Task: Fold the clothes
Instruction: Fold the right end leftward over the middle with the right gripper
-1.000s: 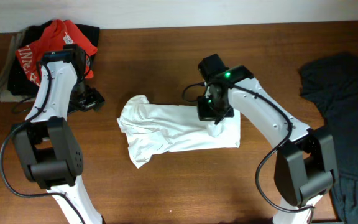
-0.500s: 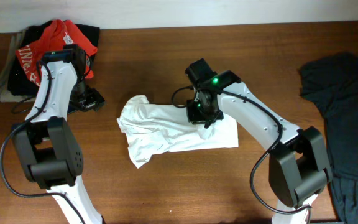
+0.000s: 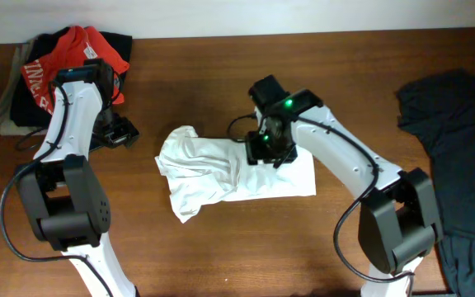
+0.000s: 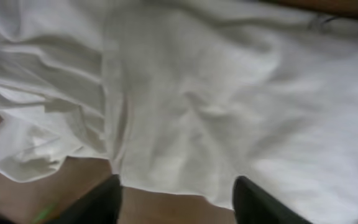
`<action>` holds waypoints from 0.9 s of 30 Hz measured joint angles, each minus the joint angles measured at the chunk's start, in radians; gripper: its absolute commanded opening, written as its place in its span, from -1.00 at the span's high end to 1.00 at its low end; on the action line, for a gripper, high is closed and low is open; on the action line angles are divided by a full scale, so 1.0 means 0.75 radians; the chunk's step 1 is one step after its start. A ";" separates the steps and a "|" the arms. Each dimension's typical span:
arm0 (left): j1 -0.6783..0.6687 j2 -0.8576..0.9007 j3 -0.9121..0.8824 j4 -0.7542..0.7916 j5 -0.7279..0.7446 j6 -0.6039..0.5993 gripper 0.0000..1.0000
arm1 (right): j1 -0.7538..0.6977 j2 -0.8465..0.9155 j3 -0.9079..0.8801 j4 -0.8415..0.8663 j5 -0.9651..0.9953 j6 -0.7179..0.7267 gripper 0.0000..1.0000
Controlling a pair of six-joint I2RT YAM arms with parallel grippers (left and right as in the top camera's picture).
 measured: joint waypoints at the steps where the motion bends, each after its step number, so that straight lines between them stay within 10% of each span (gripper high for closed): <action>1: 0.000 0.000 0.000 0.001 0.000 0.000 -0.99 | -0.023 -0.001 0.009 -0.012 -0.003 -0.013 0.08; 8: 0.000 0.000 0.000 0.001 0.001 0.000 -0.98 | -0.066 -0.001 -0.043 0.036 -0.081 -0.086 0.83; 27: 0.000 0.000 0.000 0.000 0.011 0.000 -0.98 | -0.019 0.084 -0.515 0.670 -0.631 -0.040 0.59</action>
